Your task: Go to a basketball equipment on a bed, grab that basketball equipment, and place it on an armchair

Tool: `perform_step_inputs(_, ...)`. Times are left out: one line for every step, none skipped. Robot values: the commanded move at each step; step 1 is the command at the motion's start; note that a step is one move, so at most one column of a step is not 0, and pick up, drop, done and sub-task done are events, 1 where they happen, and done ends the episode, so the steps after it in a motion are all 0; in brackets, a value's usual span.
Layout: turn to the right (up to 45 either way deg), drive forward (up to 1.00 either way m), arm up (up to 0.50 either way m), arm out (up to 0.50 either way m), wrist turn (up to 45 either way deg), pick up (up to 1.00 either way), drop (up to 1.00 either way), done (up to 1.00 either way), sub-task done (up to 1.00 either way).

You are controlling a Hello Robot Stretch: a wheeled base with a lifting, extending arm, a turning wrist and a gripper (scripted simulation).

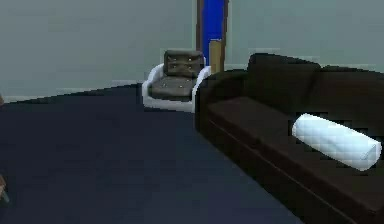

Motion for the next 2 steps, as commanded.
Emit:
perform_step_inputs(-39.0, 0.0, 0.0, 0.0, 0.0, 0.0, 0.0, 0.0, 0.0)
perform_step_inputs(0.0, 1.0, 0.0, 0.0, 0.0, 0.0, 0.0, 0.0, 0.0)
